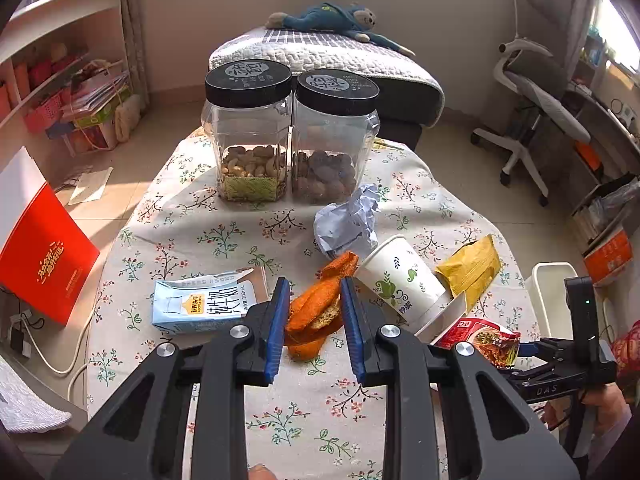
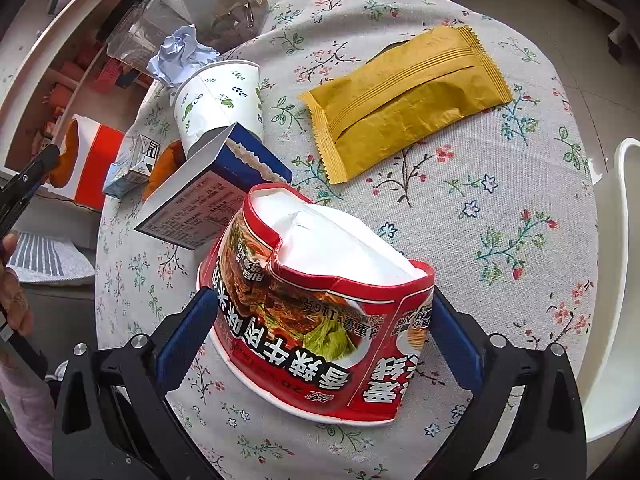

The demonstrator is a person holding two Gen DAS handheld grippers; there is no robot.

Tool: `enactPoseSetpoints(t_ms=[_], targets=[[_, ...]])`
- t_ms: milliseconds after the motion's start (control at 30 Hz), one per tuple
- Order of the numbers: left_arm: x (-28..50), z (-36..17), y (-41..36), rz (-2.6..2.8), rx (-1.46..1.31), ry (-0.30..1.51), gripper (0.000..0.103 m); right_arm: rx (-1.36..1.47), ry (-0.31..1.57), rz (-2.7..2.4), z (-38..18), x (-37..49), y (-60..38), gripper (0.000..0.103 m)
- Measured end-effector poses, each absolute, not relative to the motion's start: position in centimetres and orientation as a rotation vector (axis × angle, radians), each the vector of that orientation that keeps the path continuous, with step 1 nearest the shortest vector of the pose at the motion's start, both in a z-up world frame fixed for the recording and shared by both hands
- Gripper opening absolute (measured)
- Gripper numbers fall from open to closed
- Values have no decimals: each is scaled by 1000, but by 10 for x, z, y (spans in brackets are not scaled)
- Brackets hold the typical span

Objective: Collect trash
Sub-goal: 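Move the left tool to an orange peel while the right reaches the red noodle cup, then close the right tool on the red noodle cup while the left grips the orange peel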

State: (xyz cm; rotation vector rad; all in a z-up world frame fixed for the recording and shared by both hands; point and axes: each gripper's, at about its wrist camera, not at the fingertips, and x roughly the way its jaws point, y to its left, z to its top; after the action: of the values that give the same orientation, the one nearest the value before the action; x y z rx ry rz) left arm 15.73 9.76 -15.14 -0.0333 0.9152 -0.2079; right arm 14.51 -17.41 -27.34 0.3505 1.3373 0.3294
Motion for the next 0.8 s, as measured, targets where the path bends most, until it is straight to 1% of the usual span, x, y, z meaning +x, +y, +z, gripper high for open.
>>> enactPoseSetpoints(t_ms=[200, 267, 333, 400, 467, 533, 600, 633, 667, 700, 800], targets=[[153, -149, 97, -216, -49, 907, 26, 342, 1294, 343, -275, 130, -160, 96], [151, -149, 97, -223, -48, 905, 25, 325, 1282, 331, -272, 125, -154, 89], [151, -152, 96, -224, -28, 915, 25, 317, 1259, 328, -264, 121, -147, 85], [154, -160, 94, -219, 10, 972, 25, 240, 1206, 324, -249, 115, -132, 80], [157, -173, 97, -185, 28, 1066, 25, 219, 1165, 356, -233, 114, -127, 56], [158, -188, 102, -171, 3, 1202, 25, 159, 1127, 349, -220, 110, -121, 54], [154, -202, 106, -152, -36, 1308, 27, 78, 1122, 359, -218, 105, -113, 54], [151, -208, 107, -145, -53, 1339, 29, 86, 1142, 381, -221, 104, -114, 53], [149, -215, 108, -137, -69, 1370, 34, 103, 1166, 404, -226, 104, -112, 52], [146, -222, 109, -133, -94, 1402, 36, 115, 1184, 416, -232, 104, -111, 52], [140, -242, 109, -98, -140, 1453, 37, 153, 1228, 442, -249, 99, -103, 53]])
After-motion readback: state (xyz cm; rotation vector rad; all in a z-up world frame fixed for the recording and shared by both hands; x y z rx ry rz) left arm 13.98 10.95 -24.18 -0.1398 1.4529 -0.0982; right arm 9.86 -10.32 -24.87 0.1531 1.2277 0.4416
